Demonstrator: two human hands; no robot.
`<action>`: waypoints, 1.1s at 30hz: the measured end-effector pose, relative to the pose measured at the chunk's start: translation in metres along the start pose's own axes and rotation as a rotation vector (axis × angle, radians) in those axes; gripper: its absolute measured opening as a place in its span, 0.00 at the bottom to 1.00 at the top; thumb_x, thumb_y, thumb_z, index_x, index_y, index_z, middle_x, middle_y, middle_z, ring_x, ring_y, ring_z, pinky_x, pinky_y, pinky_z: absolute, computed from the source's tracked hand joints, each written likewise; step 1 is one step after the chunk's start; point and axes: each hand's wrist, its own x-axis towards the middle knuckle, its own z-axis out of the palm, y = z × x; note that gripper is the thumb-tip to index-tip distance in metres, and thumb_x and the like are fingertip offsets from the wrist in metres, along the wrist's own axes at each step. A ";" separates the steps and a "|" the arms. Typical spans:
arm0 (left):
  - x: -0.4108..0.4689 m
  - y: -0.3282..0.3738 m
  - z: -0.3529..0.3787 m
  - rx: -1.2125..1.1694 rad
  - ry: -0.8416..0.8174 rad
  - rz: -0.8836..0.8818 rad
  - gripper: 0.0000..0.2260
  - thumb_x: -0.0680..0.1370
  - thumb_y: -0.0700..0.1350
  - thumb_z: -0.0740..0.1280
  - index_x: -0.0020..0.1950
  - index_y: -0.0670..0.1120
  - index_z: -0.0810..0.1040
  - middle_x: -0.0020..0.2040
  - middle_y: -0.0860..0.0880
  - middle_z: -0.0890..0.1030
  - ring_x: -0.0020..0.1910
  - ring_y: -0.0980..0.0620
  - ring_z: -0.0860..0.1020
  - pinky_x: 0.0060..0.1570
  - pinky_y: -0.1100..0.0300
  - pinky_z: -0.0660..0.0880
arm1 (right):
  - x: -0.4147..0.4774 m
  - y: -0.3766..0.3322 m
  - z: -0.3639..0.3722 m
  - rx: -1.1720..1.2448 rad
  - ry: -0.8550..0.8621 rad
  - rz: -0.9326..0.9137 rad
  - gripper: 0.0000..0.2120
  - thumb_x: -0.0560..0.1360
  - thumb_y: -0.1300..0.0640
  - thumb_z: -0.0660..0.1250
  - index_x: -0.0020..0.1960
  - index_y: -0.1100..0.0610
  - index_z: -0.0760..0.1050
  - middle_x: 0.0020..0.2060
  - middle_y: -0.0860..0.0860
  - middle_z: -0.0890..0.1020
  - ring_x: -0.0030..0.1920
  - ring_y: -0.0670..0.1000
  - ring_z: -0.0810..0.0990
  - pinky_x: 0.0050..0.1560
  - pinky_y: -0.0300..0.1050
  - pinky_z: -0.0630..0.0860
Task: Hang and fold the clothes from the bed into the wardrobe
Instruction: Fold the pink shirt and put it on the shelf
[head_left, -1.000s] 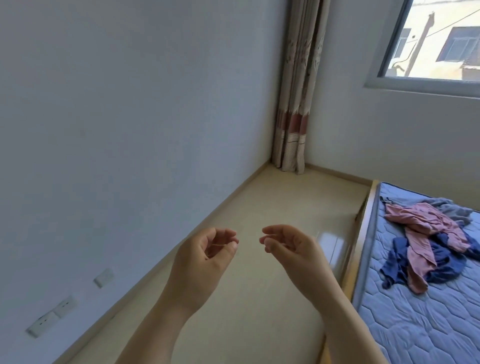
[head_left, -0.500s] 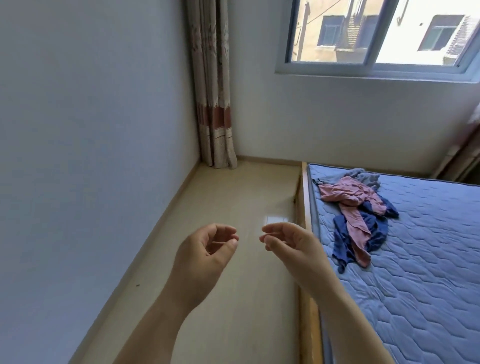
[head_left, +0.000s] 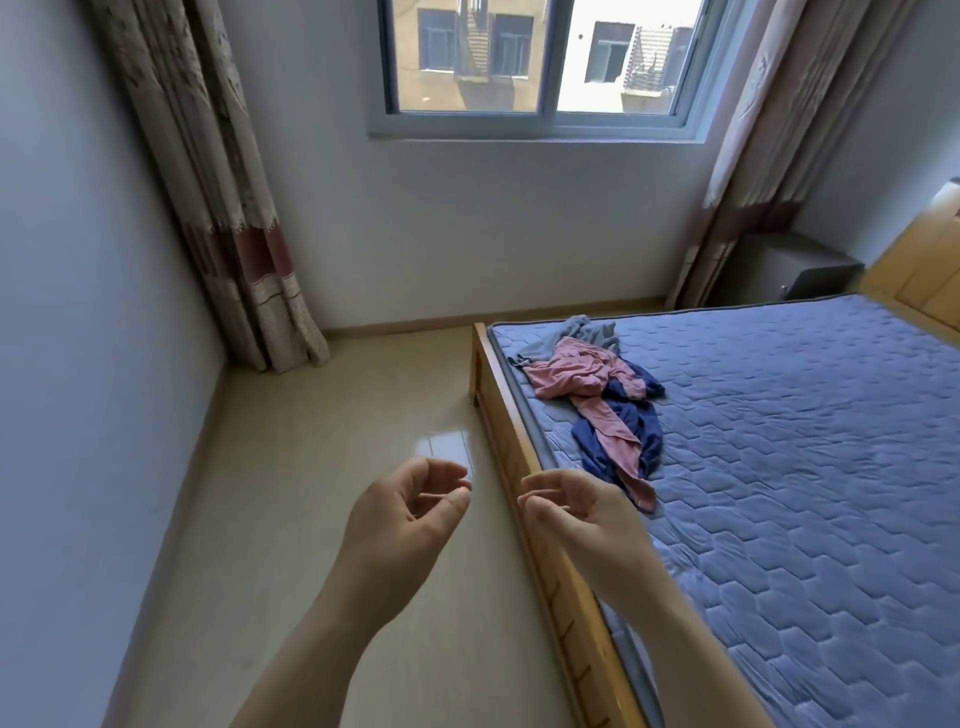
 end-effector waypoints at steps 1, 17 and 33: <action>0.014 -0.004 0.001 -0.007 -0.027 -0.004 0.06 0.76 0.42 0.70 0.50 0.52 0.81 0.44 0.54 0.85 0.44 0.60 0.82 0.40 0.73 0.75 | 0.009 0.003 -0.001 -0.002 0.018 0.016 0.08 0.76 0.56 0.69 0.55 0.51 0.80 0.48 0.47 0.85 0.48 0.44 0.83 0.50 0.42 0.81; 0.290 -0.023 0.046 0.070 -0.200 0.044 0.06 0.75 0.43 0.72 0.47 0.56 0.81 0.45 0.57 0.85 0.44 0.57 0.83 0.45 0.60 0.78 | 0.255 0.046 -0.055 0.078 0.205 0.080 0.06 0.76 0.57 0.70 0.48 0.46 0.80 0.44 0.45 0.85 0.46 0.43 0.83 0.49 0.39 0.80; 0.578 -0.067 0.057 0.071 -0.401 -0.033 0.05 0.76 0.42 0.71 0.49 0.52 0.82 0.44 0.54 0.85 0.42 0.58 0.82 0.41 0.68 0.75 | 0.489 0.089 -0.051 0.066 0.354 0.333 0.05 0.74 0.58 0.72 0.46 0.48 0.81 0.39 0.44 0.85 0.43 0.42 0.83 0.42 0.35 0.79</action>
